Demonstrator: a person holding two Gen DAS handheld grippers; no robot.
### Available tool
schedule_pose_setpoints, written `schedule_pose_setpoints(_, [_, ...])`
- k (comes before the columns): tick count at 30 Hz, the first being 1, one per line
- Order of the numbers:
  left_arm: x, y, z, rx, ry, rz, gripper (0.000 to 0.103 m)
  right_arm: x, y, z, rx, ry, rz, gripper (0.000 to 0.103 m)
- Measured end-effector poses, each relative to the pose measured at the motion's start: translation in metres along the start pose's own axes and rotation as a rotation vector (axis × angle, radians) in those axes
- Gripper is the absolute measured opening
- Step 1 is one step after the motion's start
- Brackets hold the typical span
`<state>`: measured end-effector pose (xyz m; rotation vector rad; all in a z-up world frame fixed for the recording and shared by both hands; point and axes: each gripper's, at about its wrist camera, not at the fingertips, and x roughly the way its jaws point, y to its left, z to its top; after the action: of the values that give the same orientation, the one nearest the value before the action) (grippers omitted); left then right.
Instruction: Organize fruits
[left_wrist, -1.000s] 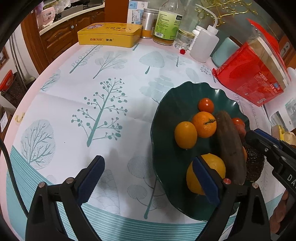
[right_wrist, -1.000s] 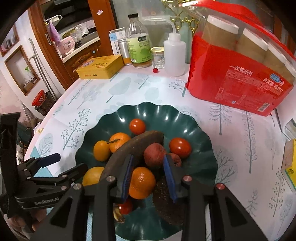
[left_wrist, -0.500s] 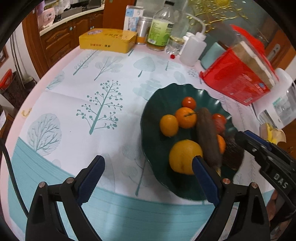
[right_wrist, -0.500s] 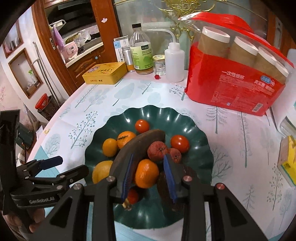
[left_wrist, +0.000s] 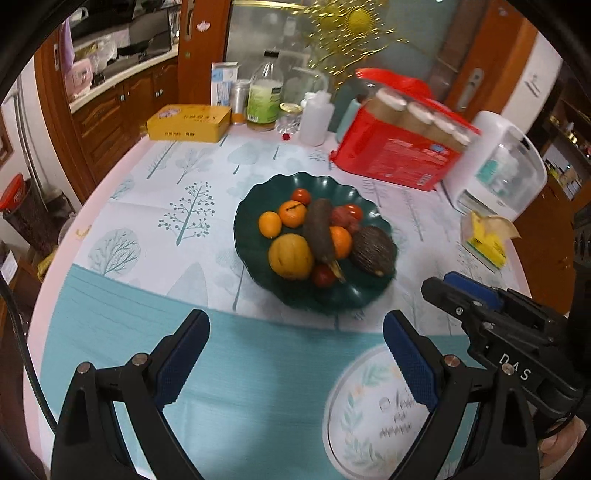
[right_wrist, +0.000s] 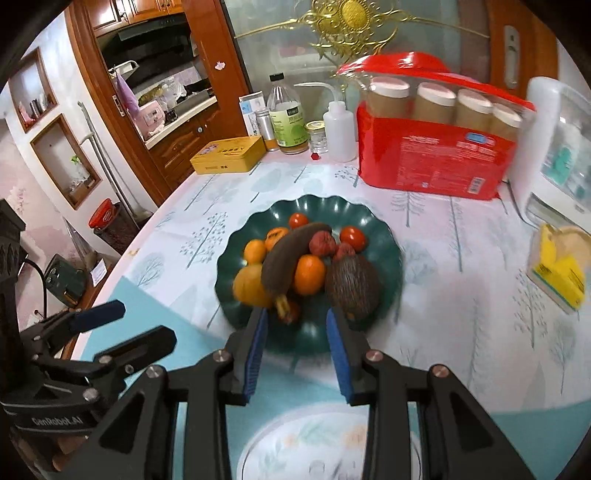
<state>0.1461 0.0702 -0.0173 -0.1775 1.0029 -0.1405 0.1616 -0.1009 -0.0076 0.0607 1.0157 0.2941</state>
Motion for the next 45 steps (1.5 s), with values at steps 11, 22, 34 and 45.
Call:
schedule_pose_setpoints(11, [-0.081, -0.023, -0.056, 0.011, -0.040, -0.003, 0.094, -0.080, -0.005, -0.060, 0.040, -0.005, 0.031, 0.034])
schedule_pose_setpoints(22, [-0.124, -0.052, -0.092, 0.067, -0.045, 0.013, 0.095, -0.133, -0.002, -0.111, 0.068, -0.013, -0.041, 0.039])
schedule_pose_setpoints(34, [-0.131, -0.076, -0.120, 0.114, -0.023, 0.064, 0.095, -0.172, 0.002, -0.147, 0.132, -0.059, -0.197, 0.058])
schedule_pose_setpoints(45, [-0.135, -0.085, -0.124, 0.152, -0.034, 0.081, 0.095, -0.175, 0.005, -0.155, 0.157, -0.053, -0.235, 0.060])
